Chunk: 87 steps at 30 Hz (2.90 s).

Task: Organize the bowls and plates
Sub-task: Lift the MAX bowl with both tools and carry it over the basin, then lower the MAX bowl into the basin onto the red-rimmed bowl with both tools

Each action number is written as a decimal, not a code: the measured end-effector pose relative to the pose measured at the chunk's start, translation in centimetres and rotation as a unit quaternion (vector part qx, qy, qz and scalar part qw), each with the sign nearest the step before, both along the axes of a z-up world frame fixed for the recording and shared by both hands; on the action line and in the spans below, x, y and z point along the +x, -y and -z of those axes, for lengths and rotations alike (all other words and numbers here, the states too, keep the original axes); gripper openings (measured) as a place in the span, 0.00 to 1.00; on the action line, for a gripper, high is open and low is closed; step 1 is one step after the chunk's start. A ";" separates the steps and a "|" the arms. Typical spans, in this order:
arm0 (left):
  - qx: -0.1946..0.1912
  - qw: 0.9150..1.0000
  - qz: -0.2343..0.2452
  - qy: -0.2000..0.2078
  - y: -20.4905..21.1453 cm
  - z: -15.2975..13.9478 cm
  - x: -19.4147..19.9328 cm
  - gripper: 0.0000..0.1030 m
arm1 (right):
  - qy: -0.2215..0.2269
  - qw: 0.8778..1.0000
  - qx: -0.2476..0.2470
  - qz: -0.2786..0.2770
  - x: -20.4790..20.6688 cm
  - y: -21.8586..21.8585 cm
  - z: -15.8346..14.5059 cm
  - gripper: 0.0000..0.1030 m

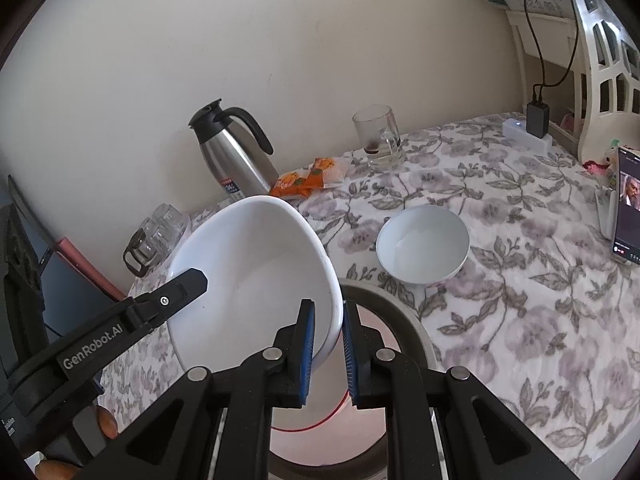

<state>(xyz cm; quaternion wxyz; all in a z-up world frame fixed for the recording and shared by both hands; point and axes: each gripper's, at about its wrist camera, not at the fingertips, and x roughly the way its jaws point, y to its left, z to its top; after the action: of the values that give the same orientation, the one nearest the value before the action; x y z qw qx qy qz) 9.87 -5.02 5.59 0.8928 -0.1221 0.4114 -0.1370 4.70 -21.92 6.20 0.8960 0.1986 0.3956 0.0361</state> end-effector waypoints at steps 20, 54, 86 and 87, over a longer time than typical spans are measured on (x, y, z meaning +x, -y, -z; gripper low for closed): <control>0.009 0.998 -0.019 -0.059 -1.4 3.0 -0.6 0.12 | -0.034 0.999 -0.008 -0.021 0.3 -1.5 1.6 0.16; 0.019 0.992 -0.016 -0.127 -1.3 5.6 0.6 0.21 | -0.094 0.995 -0.001 -0.026 1.5 -1.6 4.7 0.17; 0.070 0.990 -0.034 -0.114 -0.7 5.6 0.7 0.21 | -0.077 0.996 0.039 -0.028 1.2 0.7 4.0 0.18; 0.069 0.990 -0.036 -0.114 -0.7 5.5 0.7 0.21 | -0.077 0.996 0.042 -0.028 1.3 0.7 4.0 0.18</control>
<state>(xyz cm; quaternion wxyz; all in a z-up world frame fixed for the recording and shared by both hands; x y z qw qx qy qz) 10.57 -4.35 0.04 0.8508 -0.0894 0.5143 -0.0612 5.96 -22.66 2.18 0.8522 0.2273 0.4670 0.0630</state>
